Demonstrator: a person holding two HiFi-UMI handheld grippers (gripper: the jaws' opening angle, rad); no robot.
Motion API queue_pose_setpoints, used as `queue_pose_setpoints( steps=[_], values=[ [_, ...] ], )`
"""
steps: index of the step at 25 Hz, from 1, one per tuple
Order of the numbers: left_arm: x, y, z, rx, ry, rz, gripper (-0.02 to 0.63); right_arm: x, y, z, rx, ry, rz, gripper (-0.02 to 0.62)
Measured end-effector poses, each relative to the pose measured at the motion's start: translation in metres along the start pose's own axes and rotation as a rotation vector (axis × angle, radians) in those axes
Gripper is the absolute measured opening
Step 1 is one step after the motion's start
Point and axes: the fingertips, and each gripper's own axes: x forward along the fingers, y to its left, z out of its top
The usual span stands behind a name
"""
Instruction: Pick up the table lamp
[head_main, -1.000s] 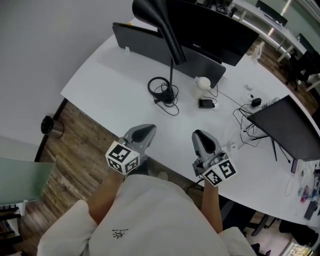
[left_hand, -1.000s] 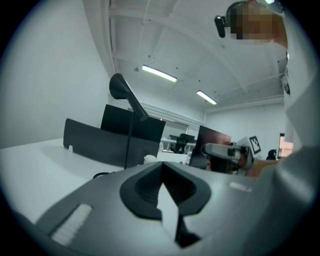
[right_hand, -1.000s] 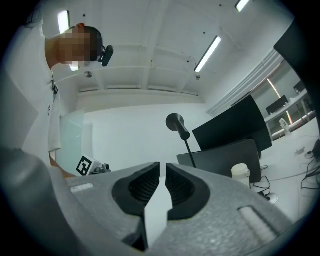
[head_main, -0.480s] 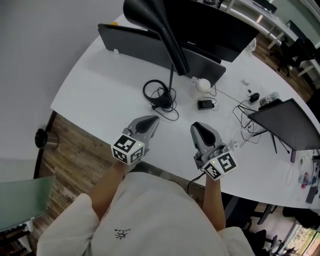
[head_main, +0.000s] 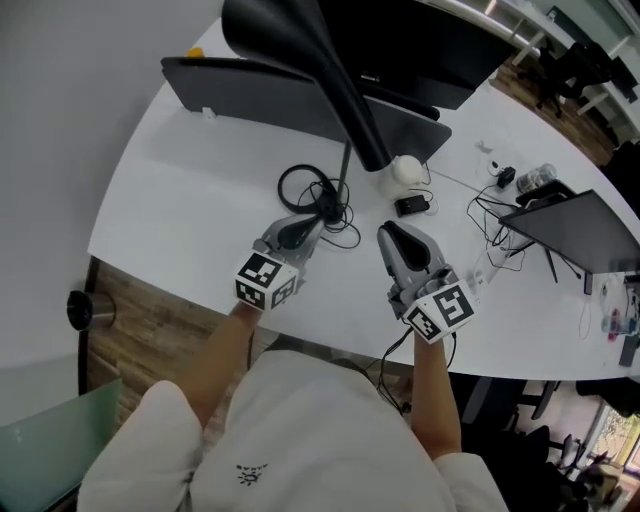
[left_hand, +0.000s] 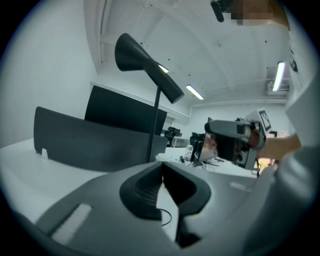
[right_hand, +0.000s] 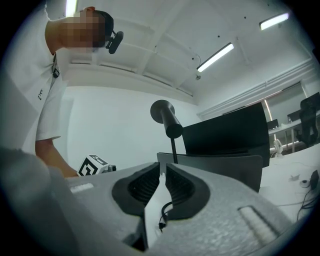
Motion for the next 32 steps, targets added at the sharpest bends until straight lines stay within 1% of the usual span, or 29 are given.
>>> queue_pose_setpoints(
  steps=[5, 9, 12, 19, 24, 32],
  values=[
    [0.019, 0.011, -0.007, -0.006, 0.030, -0.059, 0.000, 0.025, -0.003, -0.003, -0.009, 0.011, -0.018, 0.038],
    [0.033, 0.018, -0.018, 0.009, 0.052, -0.085, 0.012, 0.042, -0.006, -0.009, -0.017, 0.023, -0.023, 0.038],
    [0.046, 0.025, -0.028, 0.019, 0.069, -0.085, 0.018, 0.048, -0.014, -0.015, -0.008, 0.026, -0.035, 0.038],
    [0.065, 0.033, -0.039, 0.031, 0.090, -0.085, 0.086, 0.063, -0.022, -0.024, -0.004, 0.030, -0.053, 0.041],
    [0.075, 0.034, -0.044, 0.036, 0.093, -0.090, 0.107, 0.071, -0.024, -0.030, -0.002, 0.022, -0.060, 0.043],
    [0.086, 0.040, -0.053, 0.054, 0.091, -0.078, 0.121, 0.073, -0.034, -0.042, 0.013, 0.024, -0.078, 0.046]
  ],
)
